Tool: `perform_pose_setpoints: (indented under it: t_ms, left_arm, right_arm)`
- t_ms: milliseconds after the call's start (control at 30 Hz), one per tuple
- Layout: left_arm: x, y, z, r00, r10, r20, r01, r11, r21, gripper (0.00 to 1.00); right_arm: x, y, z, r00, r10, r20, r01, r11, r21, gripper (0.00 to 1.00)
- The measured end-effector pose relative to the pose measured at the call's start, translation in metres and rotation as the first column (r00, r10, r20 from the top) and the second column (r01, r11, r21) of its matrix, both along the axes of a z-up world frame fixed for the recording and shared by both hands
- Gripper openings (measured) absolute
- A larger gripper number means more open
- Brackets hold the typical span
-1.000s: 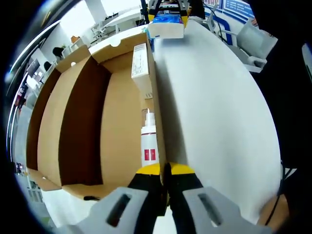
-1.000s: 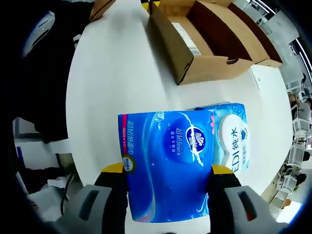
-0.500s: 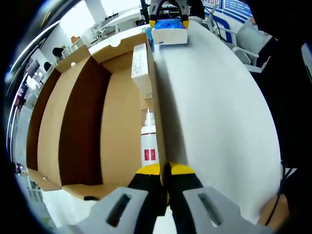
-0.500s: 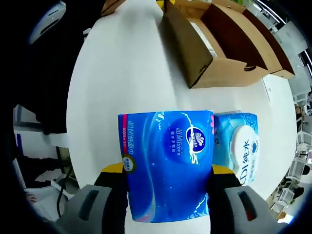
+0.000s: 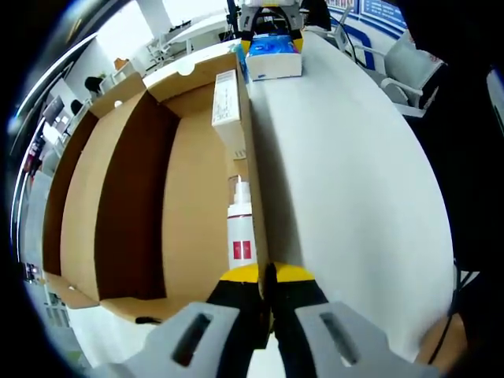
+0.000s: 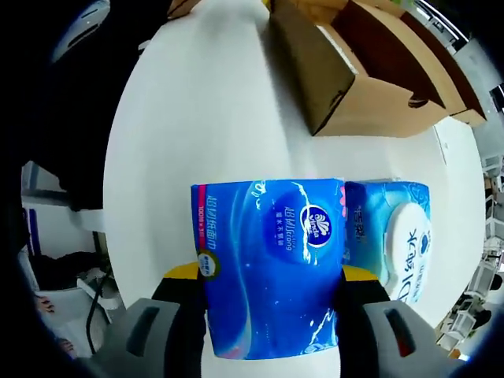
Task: Operate the shoe box by opening the lid, removing the specified soft item, and placing it in the target area until the item is outside and the box remains undamaged.
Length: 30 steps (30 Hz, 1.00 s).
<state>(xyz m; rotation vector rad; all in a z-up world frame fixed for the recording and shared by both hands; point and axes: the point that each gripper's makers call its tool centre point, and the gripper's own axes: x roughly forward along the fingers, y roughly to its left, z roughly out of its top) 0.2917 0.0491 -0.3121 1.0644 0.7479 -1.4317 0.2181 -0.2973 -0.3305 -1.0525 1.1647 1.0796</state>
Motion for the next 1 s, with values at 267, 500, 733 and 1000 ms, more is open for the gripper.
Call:
perform_pose_setpoints:
  t_ms: [267, 500, 733, 1000]
  left_arm:
    - [-0.0001, 0.0002, 0.0001, 1.0, 0.001, 0.0, -0.001, 1.0, 0.001, 0.03]
    - [-0.0002, 0.0003, 0.0002, 1.0, 0.002, 0.001, -0.002, 1.0, 0.0, 0.03]
    - [-0.0007, 0.0003, 0.0003, 1.0, 0.001, 0.0, -0.001, 1.0, -0.001, 0.03]
    - [-0.001, 0.0002, 0.0003, 1.0, -0.004, 0.002, 0.004, 1.0, -0.002, 0.03]
  right_arm:
    - [0.0053, -0.0031, -0.0012, 1.0, -0.022, -0.006, 0.023, 1.0, 0.02, 0.67]
    - [0.0052, -0.0029, -0.0019, 1.0, -0.009, -0.018, 0.01, 1.0, 0.014, 0.68]
    - [0.0065, -0.0036, -0.002, 1.0, -0.005, -0.02, 0.005, 1.0, 0.016, 0.69]
    - [0.005, -0.0025, -0.0026, 1.0, 0.008, -0.015, -0.008, 1.0, 0.006, 0.7]
